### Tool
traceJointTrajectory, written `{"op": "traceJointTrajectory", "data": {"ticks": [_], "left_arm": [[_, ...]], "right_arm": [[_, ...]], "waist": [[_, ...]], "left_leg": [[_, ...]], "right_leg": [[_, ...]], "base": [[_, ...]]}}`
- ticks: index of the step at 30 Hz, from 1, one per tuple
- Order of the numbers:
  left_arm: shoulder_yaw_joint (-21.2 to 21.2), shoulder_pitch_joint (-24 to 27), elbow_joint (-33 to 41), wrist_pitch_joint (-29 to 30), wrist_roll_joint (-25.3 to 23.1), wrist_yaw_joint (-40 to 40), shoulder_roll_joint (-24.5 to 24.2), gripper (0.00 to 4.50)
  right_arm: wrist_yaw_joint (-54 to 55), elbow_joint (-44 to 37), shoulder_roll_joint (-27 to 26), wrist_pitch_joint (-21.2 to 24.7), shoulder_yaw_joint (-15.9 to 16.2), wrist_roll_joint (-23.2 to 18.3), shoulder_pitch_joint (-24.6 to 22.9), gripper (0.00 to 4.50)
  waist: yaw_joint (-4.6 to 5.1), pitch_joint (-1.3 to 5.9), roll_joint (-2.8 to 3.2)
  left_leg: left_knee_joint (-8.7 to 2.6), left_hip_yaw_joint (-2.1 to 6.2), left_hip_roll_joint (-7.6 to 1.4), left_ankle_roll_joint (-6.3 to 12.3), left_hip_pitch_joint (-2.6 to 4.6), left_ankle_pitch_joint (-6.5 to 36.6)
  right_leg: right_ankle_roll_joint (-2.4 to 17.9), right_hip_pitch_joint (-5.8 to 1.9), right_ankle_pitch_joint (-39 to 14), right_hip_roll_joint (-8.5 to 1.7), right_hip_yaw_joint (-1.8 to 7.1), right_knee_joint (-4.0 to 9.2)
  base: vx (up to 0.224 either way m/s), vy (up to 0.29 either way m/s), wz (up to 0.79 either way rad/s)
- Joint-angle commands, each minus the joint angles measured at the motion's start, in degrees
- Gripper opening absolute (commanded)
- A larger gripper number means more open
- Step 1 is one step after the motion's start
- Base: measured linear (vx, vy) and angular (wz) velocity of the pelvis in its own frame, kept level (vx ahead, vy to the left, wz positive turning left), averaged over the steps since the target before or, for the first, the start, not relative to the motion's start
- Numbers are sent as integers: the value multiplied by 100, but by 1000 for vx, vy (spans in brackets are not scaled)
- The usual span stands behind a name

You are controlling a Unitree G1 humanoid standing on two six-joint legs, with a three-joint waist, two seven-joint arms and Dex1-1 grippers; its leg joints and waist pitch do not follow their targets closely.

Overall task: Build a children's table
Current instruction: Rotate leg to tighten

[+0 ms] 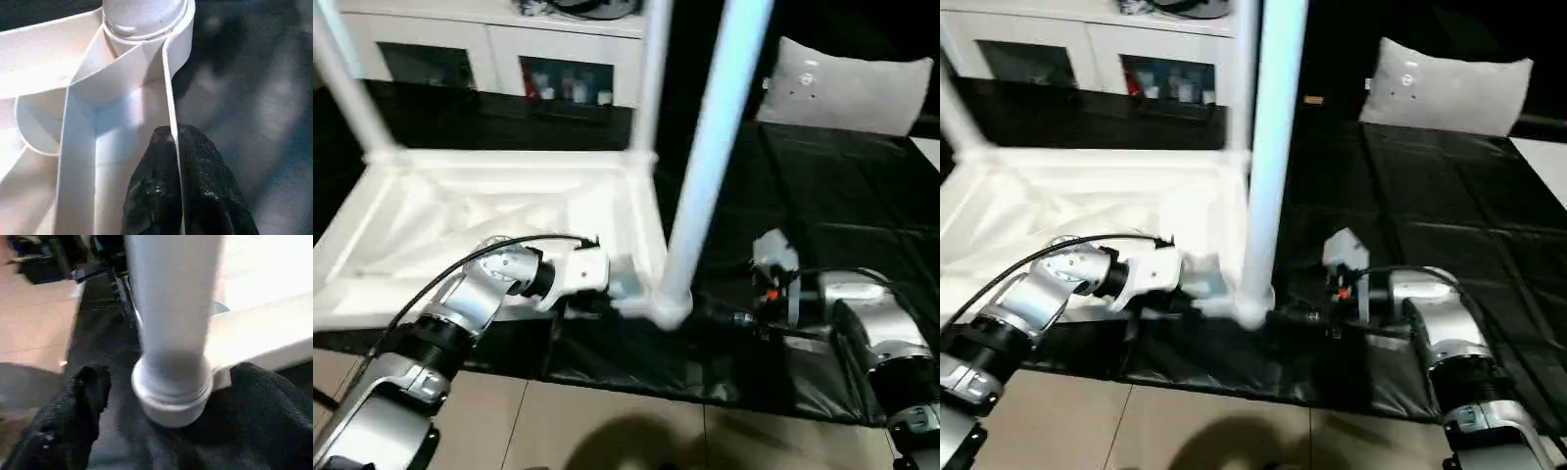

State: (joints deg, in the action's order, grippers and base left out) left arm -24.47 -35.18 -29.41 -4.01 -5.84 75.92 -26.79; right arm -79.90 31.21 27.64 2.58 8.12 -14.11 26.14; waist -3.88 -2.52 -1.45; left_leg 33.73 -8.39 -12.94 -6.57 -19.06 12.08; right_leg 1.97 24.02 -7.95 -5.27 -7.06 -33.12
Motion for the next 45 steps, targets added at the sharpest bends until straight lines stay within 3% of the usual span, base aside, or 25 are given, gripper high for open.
{"op": "traceJointTrajectory", "data": {"ticks": [1, 3, 4, 8, 21, 26, 27, 29, 30, 32, 33, 35, 36, 37, 40, 44, 45], "left_arm": [[-455, 96, 175, -269, -111, 480, -4, 0], [-480, 86, 172, -345, -104, 574, -17, 0], [-518, 59, 162, -442, -81, 700, -27, 0], [-558, 27, 179, -510, -32, 844, -27, 0], [-534, 57, 222, -489, 79, 1046, 6, 0], [-313, 151, 359, 146, 236, 785, 116, 0], [-240, 165, 394, 365, 248, 617, 168, 0], [-28, 185, 494, 1047, 327, 155, 378, 0], [40, 192, 540, 1223, 360, 2, 457, 0], [129, 188, 579, 1476, 357, -263, 570, 0], [225, 154, 572, 1741, 304, -656, 738, 0], [308, 132, 597, 1987, 281, -955, 893, 0], [380, 114, 600, 2136, 286, -1179, 1029, 0], [474, 85, 597, 2370, 290, -1489, 1231, 0], [541, 28, 529, 2534, 130, -1965, 1461, 0], [545, -27, 461, 2631, -80, -2402, 1650, 0], [571, -48, 441, 2673, -118, -2582, 1737, 0]], "right_arm": [[-220, -48, 19, 82, 51, -87, 47, 395], [-279, -48, 7, 81, 87, -90, 59, 369], [-350, -56, -32, 118, 161, -110, 70, 363], [-468, -76, -100, 247, 231, -155, 73, 327], [-785, -59, -317, 604, 352, -268, 66, 226], [-603, -519, -489, 948, 210, -532, -199, 211], [-338, -643, -557, 1023, 174, -509, -271, 209], [435, -782, -743, 1005, 124, -255, -387, 208], [864, -753, -860, 947, 70, -114, -376, 207], [1451, -676, -1030, 923, -22, 48, -328, 203], [2034, -599, -1200, 937, -87, 241, -264, 201], [2544, -540, -1365, 997, -170, 370, -200, 199], [2954, -490, -1521, 1077, -261, 423, -133, 196], [3578, -427, -1772, 1226, -407, 474, -25, 196], [4374, -395, -2083, 1244, -538, 612, 61, 194], [5193, -205, -2348, 1133, -669, 785, 188, 193], [5445, -105, -2445, 1014, -728, 825, 228, 249]], "waist": [[-6, 361, -24], [-29, 357, -18], [-63, 361, -68], [-96, 360, -50], [-102, 372, -40], [-105, 363, -21], [-101, 365, 1], [-94, 346, -17], [-77, 335, 19], [-28, 323, -18], [65, 312, -16], [133, 313, -12], [228, 314, -12], [247, 316, 9], [337, 331, -10], [335, 349, 24], [335, 351, 36]], "left_leg": [[-382, -157, -45, 535, -56, 932], [-386, -156, -48, 514, -60, 934], [-386, -164, -47, 488, -67, 887], [-392, -160, -35, 417, -76, 891], [-385, -159, -36, 369, -85, 803], [-393, -163, -37, 318, -75, 844], [-393, -155, -30, 298, -76, 832], [-402, -156, -22, 263, -69, 890], [-410, -146, -2, 205, -60, 960], [-412, -137, 41, 148, -70, 1098], [-408, -124, 58, 92, -68, 1219], [-401, -107, 71, 86, -85, 1280], [-390, -97, 83, 97, -108, 1327], [-391, -96, 83, 87, -98, 1325], [-358, -109, 110, 182, -99, 1337], [-372, -107, 86, 255, -90, 1256], [-382, -105, 67, 248, -95, 1209]], "right_leg": [[1068, -366, -1780, -240, 286, 324], [1082, -372, -1775, -244, 292, 317], [1049, -381, -1774, -246, 300, 312], [909, -393, -1962, -257, 299, 328], [977, -407, -1753, -253, 305, 292], [930, -406, -1834, -250, 307, 313], [926, -408, -1838, -251, 307, 303], [836, -402, -2062, -254, 302, 342], [758, -390, -2297, -257, 289, 370], [549, -397, -2766, -246, 251, 443], [377, -374, -3100, -240, 223, 495], [309, -382, -3219, -235, 193, 514], [251, -387, -3262, -229, 174, 540], [268, -372, -3244, -230, 175, 539], [277, -341, -3197, -216, 165, 572], [389, -330, -2910, -214, 186, 540], [468, -331, -2711, -217, 200, 506]], "base": [[0, 0, 0], [0, 0, 0], [0, 0, 0], [0, 0, 0], [0, 0, 0], [0, 0, 0], [0, 0, 0], [0, 0, 0], [0, 0, 0], [0, 0, 0], [0, 0, 0], [0, 0, 0], [0, 0, 0], [0, 0, 0], [0, 0, 0], [0, 0, 0], [0, 0, 0]]}}
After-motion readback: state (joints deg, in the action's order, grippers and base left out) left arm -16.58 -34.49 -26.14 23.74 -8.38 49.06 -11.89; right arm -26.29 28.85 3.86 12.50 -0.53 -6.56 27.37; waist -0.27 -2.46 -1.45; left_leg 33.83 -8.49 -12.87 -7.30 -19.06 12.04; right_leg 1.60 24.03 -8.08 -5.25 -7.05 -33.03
